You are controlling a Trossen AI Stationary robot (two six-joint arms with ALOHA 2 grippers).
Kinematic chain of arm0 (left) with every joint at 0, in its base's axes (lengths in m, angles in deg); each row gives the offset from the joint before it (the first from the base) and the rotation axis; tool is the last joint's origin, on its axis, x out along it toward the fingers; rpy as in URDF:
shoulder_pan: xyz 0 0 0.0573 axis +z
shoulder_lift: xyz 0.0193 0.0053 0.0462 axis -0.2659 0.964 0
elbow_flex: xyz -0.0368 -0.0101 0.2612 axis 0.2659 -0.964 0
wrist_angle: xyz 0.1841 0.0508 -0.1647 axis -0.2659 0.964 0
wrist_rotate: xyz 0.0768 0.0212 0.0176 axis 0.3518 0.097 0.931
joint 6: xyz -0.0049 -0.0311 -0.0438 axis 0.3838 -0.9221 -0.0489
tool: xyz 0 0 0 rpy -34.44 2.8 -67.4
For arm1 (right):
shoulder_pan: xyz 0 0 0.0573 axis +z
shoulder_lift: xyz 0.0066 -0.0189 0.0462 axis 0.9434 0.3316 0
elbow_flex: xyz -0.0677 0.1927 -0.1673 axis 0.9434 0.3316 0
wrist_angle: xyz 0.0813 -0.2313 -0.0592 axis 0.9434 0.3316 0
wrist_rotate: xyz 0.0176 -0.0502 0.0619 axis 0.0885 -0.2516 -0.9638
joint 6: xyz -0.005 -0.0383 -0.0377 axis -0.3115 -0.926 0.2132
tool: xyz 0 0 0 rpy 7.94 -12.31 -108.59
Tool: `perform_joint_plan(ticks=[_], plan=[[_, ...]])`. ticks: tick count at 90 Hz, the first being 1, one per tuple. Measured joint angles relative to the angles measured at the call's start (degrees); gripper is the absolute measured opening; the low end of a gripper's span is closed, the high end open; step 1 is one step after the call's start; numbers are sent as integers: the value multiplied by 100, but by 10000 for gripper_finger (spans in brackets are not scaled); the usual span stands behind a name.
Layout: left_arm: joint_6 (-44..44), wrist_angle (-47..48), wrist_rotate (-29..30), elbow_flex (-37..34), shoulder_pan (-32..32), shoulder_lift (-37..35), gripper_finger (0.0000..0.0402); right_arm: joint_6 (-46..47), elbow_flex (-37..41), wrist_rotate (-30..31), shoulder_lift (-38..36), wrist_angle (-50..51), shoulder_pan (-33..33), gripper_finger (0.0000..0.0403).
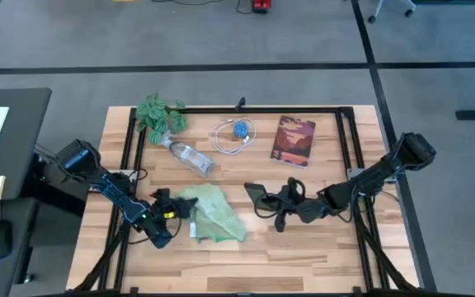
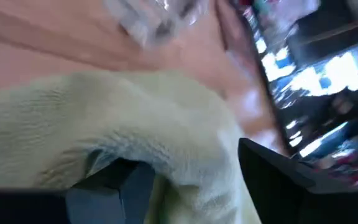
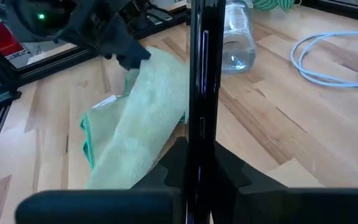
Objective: Apply microfiber cloth
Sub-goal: Wipe the back and front of the black cellphone with the green microfiber cloth
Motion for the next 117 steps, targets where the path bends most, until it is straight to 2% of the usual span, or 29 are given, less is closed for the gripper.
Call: perform_joint_plan(ticks=[10,20,31,44,51,63,72,86,93,102,117], plan=[[579,-708,-34,-213,86,11,250,-2,0,2,0,-3,-5,20],[1144,-1091,-117,-242,279,22,238,-4,0,0,0,-13,-40,20],[2293,-1500,-321,-216,559,47,167,-4,0,2,0,-25,-44,20],[4252,-2315,-575,-87,827,-71,31,54,-4,59,2,-257,-44,20],[5639,-2691,-641,160,905,-136,13,274,-2,367,2,-286,-45,19],[8354,-2633,-783,1107,903,-273,2,375,-4,671,2,-343,-113,18],[10117,-1876,-771,2088,836,-194,1,190,-2,585,4,-592,-159,18],[11757,-701,-380,3572,855,297,0,-524,-2,-259,4,-1696,-186,18],[12800,-748,-326,4093,880,666,0,-816,-2,-642,2,-2232,-187,18],[14017,-991,-174,4700,914,1143,0,-949,-2,-842,2,-2486,-222,17],[14979,-1008,372,5383,1079,1631,0,-953,-2,-881,2,-2482,-227,17]])
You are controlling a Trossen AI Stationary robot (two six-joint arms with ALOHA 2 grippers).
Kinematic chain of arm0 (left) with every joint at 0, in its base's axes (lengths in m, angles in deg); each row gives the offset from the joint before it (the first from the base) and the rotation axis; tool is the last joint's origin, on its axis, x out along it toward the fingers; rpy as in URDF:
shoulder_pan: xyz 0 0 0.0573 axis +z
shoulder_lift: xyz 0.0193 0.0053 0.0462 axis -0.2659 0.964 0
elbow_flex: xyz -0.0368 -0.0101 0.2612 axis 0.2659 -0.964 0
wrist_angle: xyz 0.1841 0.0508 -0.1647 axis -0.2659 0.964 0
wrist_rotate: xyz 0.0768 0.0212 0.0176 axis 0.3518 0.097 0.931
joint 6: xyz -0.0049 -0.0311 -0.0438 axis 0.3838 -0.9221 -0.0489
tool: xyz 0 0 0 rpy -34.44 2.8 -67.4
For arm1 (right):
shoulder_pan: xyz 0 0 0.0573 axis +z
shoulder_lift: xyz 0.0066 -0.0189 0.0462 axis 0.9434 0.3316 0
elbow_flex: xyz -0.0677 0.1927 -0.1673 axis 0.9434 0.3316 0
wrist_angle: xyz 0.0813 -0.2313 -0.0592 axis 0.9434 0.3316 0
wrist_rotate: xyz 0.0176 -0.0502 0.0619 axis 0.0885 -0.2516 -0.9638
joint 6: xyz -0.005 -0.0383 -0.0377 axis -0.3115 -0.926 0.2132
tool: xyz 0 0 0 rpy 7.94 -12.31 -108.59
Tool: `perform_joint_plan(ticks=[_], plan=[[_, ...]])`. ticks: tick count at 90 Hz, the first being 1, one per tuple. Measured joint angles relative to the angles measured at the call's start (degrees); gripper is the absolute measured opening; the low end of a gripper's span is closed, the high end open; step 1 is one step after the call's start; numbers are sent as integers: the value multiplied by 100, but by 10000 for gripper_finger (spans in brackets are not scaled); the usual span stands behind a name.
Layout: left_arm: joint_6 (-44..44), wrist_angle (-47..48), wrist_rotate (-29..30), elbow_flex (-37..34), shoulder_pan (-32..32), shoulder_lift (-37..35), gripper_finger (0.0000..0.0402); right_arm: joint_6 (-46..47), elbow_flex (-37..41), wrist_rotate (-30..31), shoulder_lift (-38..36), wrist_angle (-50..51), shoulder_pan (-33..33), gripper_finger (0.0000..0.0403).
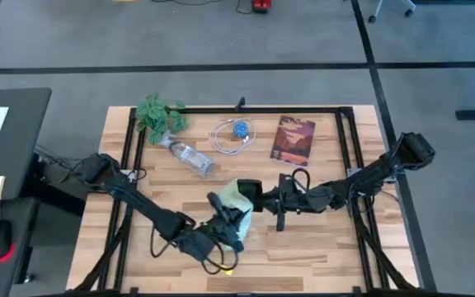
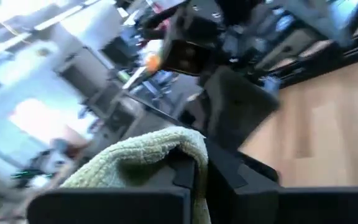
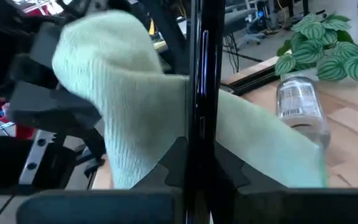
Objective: Apply microfiber cloth
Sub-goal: Wipe the back and front of the black cellphone with the green microfiber cloth
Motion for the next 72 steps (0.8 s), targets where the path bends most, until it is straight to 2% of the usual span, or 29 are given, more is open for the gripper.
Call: perform_joint_plan(ticks=[9,16,57,65,72], plan=[[305,6,364,146,154,110,0,-7,0,-24,0,-5,20,20],[267,68,432,157,259,109,0,-6,2,-118,0,-23,13,21],[-2010,2100,65,168,108,98,0,-333,13,-333,2,-297,4,19],[-1978,2027,90,168,108,98,0,-330,15,-442,2,-399,0,19],[-1468,1618,343,160,108,102,0,-286,15,-452,1,-452,0,19]])
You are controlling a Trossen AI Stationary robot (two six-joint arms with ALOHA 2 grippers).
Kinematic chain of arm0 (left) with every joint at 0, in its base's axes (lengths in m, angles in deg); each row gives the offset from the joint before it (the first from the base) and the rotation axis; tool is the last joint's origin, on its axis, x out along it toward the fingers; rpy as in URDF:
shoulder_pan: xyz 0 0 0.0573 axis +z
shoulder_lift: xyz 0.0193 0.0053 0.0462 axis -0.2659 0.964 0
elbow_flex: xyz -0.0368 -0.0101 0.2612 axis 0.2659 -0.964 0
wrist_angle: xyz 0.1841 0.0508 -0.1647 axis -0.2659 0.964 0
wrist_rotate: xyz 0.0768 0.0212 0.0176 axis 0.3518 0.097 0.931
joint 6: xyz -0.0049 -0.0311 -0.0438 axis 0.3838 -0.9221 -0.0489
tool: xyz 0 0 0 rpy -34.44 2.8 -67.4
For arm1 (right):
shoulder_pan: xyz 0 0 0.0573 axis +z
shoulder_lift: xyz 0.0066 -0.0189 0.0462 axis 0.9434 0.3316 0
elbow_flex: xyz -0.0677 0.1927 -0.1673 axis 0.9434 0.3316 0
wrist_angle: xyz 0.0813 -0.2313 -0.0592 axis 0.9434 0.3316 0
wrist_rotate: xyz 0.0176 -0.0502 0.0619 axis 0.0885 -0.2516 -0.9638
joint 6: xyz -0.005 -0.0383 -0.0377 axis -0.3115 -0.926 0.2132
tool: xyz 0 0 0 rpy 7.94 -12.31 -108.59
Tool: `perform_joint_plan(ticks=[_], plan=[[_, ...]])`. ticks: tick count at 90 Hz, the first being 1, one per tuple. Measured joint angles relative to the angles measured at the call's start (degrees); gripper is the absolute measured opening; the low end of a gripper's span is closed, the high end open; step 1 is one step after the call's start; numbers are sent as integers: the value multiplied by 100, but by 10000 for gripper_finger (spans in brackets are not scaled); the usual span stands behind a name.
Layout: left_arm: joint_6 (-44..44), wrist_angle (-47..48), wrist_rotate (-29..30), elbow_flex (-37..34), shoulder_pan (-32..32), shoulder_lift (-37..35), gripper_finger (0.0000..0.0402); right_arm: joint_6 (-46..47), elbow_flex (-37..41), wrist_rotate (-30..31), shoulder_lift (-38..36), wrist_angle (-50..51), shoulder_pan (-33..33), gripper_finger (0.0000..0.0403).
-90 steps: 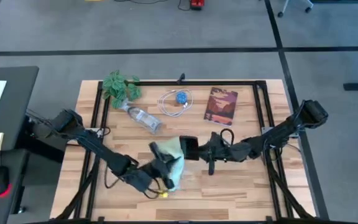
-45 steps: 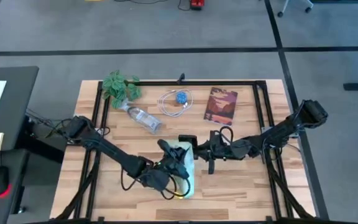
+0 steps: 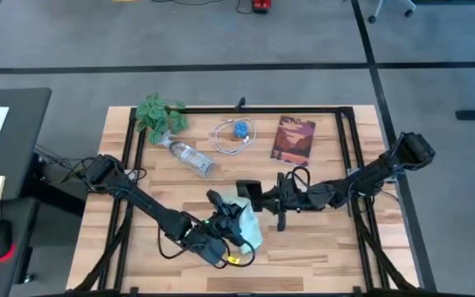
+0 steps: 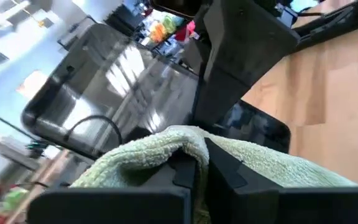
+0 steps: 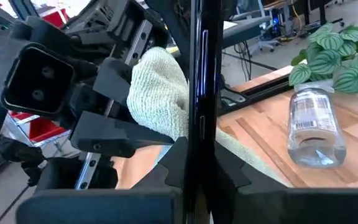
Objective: Apply microfiber cloth
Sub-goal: Wipe the back and front of the black cellphone with the green microfiber cloth
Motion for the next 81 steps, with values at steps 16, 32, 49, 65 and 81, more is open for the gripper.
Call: perform_joint_plan(ticks=[16,32,49,65,81], plan=[[1804,-1547,304,-7,63,-27,0,149,-13,-91,-16,-1,11,19],[1745,-1635,173,-7,93,-35,0,84,-13,-127,-13,59,32,20],[-202,-283,-366,-16,-53,-11,0,-136,-7,-217,-31,67,44,20],[-935,-43,-214,-212,-216,-2,0,-157,-7,-174,-43,-141,44,20],[-746,-105,97,-264,-194,2,0,-154,-7,-169,-42,-258,46,20]])
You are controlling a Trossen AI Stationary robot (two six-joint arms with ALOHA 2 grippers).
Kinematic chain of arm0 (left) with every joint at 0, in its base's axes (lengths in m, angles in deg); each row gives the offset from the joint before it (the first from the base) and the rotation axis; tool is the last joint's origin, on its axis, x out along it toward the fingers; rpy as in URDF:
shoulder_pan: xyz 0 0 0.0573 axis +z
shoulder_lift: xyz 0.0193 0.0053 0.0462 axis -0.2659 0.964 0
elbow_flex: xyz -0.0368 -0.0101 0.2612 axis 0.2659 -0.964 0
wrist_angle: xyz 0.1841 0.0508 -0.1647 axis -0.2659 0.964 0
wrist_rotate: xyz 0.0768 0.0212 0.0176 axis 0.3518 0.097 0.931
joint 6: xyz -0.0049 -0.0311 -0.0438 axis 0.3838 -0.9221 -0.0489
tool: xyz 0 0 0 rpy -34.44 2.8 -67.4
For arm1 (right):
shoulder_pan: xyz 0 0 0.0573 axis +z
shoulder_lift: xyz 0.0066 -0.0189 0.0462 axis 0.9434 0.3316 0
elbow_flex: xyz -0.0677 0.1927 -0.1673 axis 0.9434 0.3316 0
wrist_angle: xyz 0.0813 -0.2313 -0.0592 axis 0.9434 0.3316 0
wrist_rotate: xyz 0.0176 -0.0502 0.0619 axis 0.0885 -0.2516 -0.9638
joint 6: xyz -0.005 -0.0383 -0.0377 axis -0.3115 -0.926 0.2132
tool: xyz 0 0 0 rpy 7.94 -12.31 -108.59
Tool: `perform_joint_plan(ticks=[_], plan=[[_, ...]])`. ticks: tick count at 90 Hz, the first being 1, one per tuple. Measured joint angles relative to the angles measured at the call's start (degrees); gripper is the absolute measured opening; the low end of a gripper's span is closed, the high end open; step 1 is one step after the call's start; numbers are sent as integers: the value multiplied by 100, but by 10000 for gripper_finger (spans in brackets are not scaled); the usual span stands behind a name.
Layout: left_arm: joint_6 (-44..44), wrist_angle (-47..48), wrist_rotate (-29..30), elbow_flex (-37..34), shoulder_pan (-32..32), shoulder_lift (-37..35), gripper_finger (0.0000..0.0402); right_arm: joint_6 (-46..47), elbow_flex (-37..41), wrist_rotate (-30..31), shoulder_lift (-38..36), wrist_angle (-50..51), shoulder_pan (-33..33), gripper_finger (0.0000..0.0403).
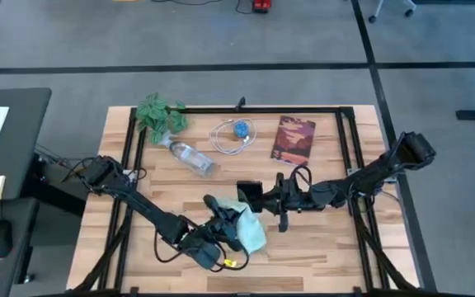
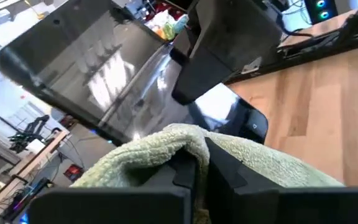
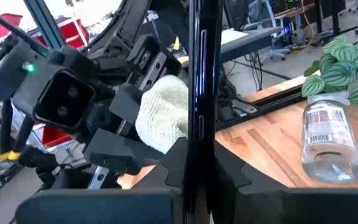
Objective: Apply microfiber cloth
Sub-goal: Wipe the back and front of the black cellphone with the green microfiber cloth
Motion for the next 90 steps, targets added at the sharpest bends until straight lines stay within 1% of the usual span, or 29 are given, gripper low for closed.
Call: perform_joint_plan(ticks=[5,12,21,28,36,43,50,55,79,90], plan=[[438,-109,244,65,5,13,0,56,-3,4,0,-27,-3,20],[1342,-502,487,173,25,18,0,180,-15,4,20,-84,-4,20],[2522,-1225,585,325,95,17,0,354,-22,-89,153,-84,-1,20],[3334,-1614,668,432,153,1,0,428,-22,-159,304,-38,7,20],[3915,-1884,698,543,211,1,0,541,-22,-216,474,-97,17,20],[4039,-1900,761,591,243,-4,0,540,-20,-269,603,-169,20,20],[3874,-1782,784,573,253,-10,0,517,-12,-289,600,-160,22,20],[3520,-1542,786,517,233,-26,0,452,-10,-300,547,-98,16,20],[731,-39,787,373,15,-44,0,304,22,-291,127,511,20,20],[-191,462,750,369,-3,-34,0,301,22,-230,96,632,23,20]])
